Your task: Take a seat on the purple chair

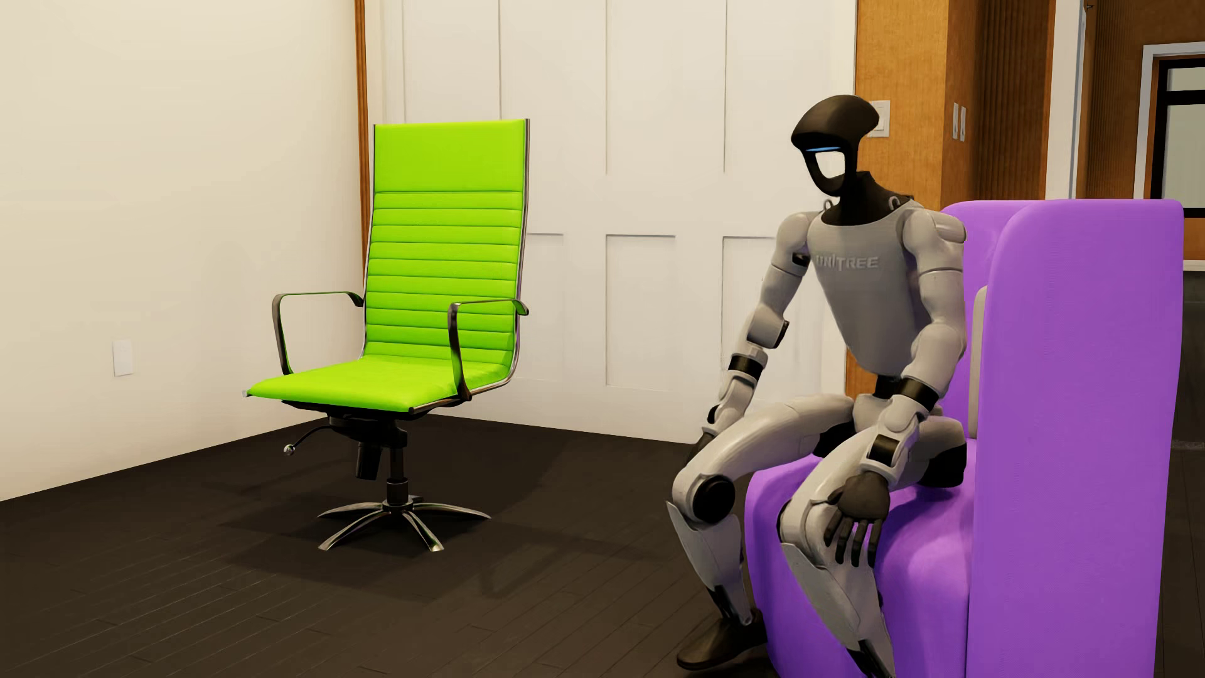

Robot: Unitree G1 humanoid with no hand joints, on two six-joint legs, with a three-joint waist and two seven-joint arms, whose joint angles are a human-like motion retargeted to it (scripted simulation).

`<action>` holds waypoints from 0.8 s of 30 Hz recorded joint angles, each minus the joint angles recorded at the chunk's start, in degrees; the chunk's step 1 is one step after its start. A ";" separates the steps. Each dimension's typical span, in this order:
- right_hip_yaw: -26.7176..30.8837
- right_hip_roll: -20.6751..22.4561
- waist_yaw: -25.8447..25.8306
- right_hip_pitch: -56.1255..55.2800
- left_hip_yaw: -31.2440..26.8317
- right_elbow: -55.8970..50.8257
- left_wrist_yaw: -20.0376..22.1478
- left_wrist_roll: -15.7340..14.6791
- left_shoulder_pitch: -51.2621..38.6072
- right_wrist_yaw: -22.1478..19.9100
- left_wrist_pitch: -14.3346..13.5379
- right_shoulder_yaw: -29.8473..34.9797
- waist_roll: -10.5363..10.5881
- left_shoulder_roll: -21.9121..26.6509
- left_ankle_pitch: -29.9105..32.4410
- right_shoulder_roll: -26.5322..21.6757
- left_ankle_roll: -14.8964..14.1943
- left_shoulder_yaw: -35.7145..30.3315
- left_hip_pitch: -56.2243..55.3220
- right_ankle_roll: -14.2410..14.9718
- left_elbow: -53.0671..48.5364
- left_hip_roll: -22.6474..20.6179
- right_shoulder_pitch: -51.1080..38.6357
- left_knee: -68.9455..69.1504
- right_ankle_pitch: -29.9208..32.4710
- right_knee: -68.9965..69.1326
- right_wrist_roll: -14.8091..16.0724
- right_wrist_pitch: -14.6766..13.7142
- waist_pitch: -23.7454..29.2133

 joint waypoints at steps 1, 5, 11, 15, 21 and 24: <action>-0.10 0.31 0.05 0.53 0.16 0.56 0.35 -0.45 0.19 -0.42 0.19 -0.03 -0.02 -0.53 0.13 0.31 0.07 0.39 0.35 -1.01 0.83 0.01 0.30 0.27 0.02 0.22 0.73 0.17 -0.20; -0.12 -0.08 0.21 1.81 0.41 3.27 2.94 -2.18 0.97 -2.97 -0.18 -1.16 -0.37 -0.84 0.25 0.96 -0.25 0.86 1.64 -1.34 4.17 0.13 1.48 1.62 0.08 1.95 3.30 -0.30 -0.70; -0.03 0.04 0.25 2.87 0.65 8.23 4.82 -6.02 1.25 -2.96 0.66 -2.41 -0.04 -0.57 0.68 0.94 0.20 1.87 2.73 -1.47 10.53 -0.24 1.66 2.65 0.68 3.03 7.64 0.43 -1.04; -0.06 0.33 0.23 3.60 0.64 10.23 2.08 -7.00 2.03 -1.63 2.31 -3.47 -0.09 -1.36 0.83 1.33 0.40 1.76 3.28 -1.99 14.59 -0.25 3.11 3.01 0.86 3.25 8.43 1.10 -1.62; -0.14 0.43 0.25 3.64 0.59 12.24 1.33 -6.98 2.09 -0.35 2.95 -4.06 -0.18 -1.02 0.84 0.87 0.49 1.75 3.32 -1.83 16.06 -0.46 3.19 3.00 0.90 3.26 8.78 1.96 -1.49; -0.09 0.41 0.17 3.56 0.63 12.27 1.85 -7.03 1.88 -0.66 2.74 -3.83 -0.02 -0.96 0.84 0.65 0.57 1.56 3.25 -1.86 15.90 -0.56 2.77 2.94 0.94 3.20 8.74 1.89 -1.30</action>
